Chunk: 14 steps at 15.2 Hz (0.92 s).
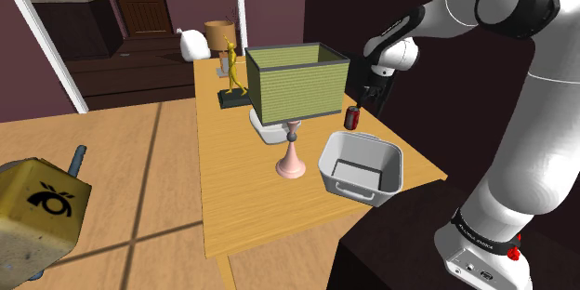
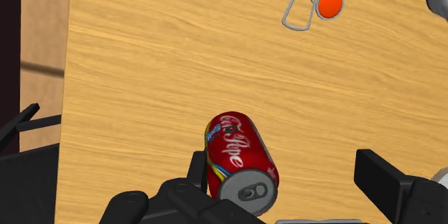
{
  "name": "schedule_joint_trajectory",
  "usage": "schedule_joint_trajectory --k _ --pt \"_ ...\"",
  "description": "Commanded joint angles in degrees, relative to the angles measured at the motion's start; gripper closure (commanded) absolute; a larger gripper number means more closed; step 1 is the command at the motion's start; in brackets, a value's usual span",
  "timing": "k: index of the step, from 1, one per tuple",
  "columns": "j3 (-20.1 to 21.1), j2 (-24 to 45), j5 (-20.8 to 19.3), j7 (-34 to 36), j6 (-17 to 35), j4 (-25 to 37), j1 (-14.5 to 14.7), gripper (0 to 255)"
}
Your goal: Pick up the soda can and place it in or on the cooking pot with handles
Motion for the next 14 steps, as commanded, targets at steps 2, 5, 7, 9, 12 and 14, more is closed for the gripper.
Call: schedule_joint_trajectory --k 2,5,7,9,12,14 --pt "1.3 7.9 5.2 -4.6 0.1 5.7 -2.5 0" --pt "2.5 11.3 7.3 -6.2 1.1 7.5 -3.8 0" --pt "3.1 12.6 8.3 -6.8 2.1 7.6 -4.0 0" --pt "3.7 13.8 9.2 -7.4 3.0 7.8 -4.3 0" --pt "4.2 14.8 10.0 -7.9 3.8 8.0 -4.5 0" --pt "4.2 14.8 10.0 -7.9 3.8 8.0 -4.5 0"
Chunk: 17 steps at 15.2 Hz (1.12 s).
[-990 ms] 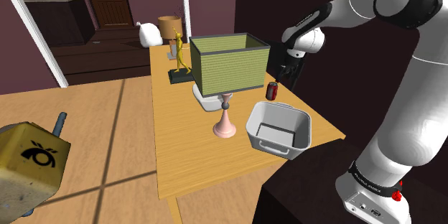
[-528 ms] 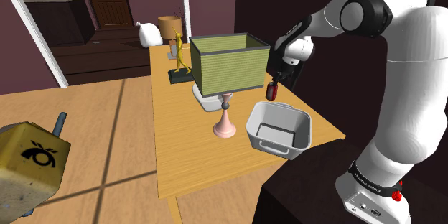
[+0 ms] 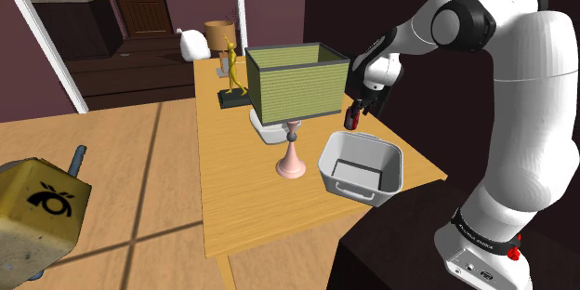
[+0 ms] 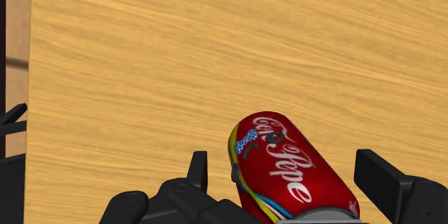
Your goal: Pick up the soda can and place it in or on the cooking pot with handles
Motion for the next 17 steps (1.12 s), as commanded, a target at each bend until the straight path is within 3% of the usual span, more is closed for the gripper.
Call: schedule_joint_trajectory --k 1,5,6,15,16,17 --pt "0.0 0.1 0.0 0.0 0.1 0.0 0.0 0" --pt "0.0 0.0 0.0 0.0 0.0 0.0 0.0 0" --pt "0.0 0.0 0.0 0.0 0.0 0.0 0.0 255" --pt "0.0 0.0 0.0 0.0 0.0 0.0 0.0 255" --pt "0.0 0.0 0.0 0.0 0.0 0.0 0.0 0" --pt "-0.4 1.9 -0.9 3.4 -1.2 2.9 0.8 0"
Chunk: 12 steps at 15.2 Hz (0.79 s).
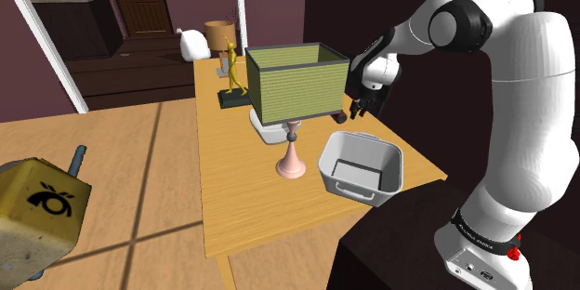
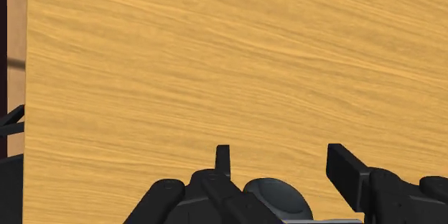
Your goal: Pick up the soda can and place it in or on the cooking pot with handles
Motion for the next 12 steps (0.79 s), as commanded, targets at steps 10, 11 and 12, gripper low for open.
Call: schedule_joint_trajectory --k 10,11,12 --pt "-2.9 24.4 -5.1 28.9 -20.0 39.7 1.1 0" --pt "-2.8 24.8 -4.9 28.9 -19.6 39.7 1.1 0" --pt "-2.6 25.3 -4.8 28.8 -19.1 39.7 1.0 0"
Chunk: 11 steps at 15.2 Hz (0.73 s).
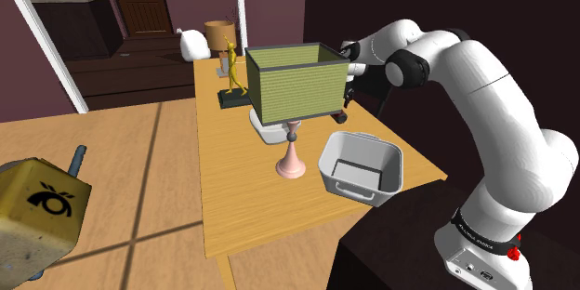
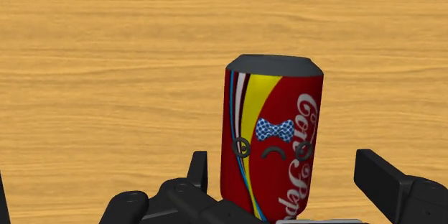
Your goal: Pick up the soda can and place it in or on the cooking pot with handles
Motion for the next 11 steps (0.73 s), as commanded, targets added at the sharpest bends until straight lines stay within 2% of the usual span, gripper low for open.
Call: schedule_joint_trajectory --k 1,5,11 --pt "0.2 1.4 0.2 0.5 0.2 1.1 -0.2 0" --pt "0.9 3.6 0.9 0.2 2.1 1.4 -0.5 0" --pt "0.9 3.6 0.9 0.2 2.1 1.4 -0.5 0"
